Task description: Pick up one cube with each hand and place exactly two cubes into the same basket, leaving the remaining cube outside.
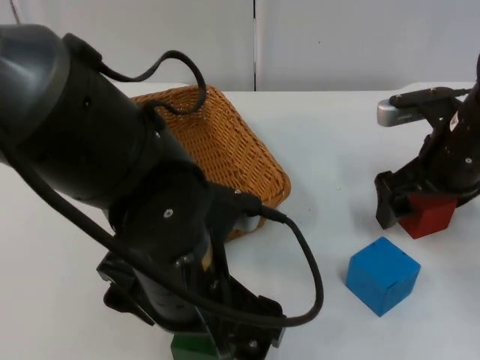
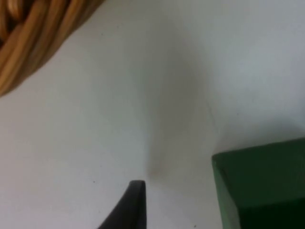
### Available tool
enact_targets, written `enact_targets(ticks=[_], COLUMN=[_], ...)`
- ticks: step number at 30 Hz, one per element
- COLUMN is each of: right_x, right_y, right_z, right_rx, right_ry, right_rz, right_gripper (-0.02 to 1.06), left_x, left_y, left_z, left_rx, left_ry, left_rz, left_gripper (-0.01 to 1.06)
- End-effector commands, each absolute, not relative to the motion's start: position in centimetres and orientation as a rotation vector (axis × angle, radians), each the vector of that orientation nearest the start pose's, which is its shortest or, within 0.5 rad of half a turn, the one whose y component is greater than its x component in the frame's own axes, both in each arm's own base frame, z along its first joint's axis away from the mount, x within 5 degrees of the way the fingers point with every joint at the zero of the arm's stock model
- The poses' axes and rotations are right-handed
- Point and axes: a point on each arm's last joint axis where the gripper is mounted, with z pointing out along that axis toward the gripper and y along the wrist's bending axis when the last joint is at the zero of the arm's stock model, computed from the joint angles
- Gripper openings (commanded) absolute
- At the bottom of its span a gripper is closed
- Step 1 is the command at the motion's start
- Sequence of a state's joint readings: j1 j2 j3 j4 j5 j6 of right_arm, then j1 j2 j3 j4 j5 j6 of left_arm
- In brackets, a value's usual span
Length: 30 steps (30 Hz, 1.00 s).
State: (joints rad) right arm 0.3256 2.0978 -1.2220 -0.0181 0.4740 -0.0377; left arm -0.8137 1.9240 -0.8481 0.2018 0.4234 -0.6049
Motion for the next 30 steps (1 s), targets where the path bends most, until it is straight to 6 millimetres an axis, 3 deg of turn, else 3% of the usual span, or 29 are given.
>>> enact_targets(ticks=[1, 8, 12, 17, 18, 24, 25, 26, 29, 30], right_x=[37.7, 37.7, 37.7, 37.7, 37.7, 37.7, 37.7, 37.7, 37.5, 37.5], right_y=[12.5, 12.5, 12.5, 12.5, 12.5, 12.5, 12.5, 12.5, 12.4, 12.4], right_z=[10.1, 10.1, 10.1, 10.1, 10.1, 11.6, 11.6, 12.4, 15.7, 15.7], right_rx=[-0.527, -0.527, -0.527, -0.527, -0.527, -0.524, -0.524, -0.521, -0.51, -0.51], right_ry=[2.771, 2.771, 2.771, 2.771, 2.771, 2.739, 2.739, 2.722, 2.639, 2.639], right_rz=[0.046, 0.046, 0.046, 0.046, 0.046, 0.051, 0.051, 0.054, 0.067, 0.067], right_gripper=[1.05, 1.04, 0.97, 0.68, 0.68, 0.1, 0.1, 0.02, 0.0, 0.0], left_x=[21.5, 21.5, 21.5, 21.4, 21.4, 21.4, 21.4, 21.4, 21.3, 21.3], left_y=[-22.0, -22.0, -21.9, -21.9, -21.9, -21.8, -21.8, -21.8, -21.7, -21.7], left_z=[8.8, 8.8, 8.7, 8.5, 8.5, 8.5, 8.5, 8.6, 9.6, 9.6], left_rx=[0.552, 0.554, 0.56, 0.562, 0.562, 0.563, 0.563, 0.562, 0.556, 0.556], left_ry=[2.899, 2.898, 2.9, 2.909, 2.909, 2.916, 2.916, 2.914, 2.905, 2.905], left_rz=[-0.063, -0.062, -0.055, -0.043, -0.043, -0.034, -0.034, -0.036, -0.038, -0.038], left_gripper=[1.05, 1.04, 0.98, 0.64, 0.64, 0.11, 0.11, 0.01, 0.0, 0.0])
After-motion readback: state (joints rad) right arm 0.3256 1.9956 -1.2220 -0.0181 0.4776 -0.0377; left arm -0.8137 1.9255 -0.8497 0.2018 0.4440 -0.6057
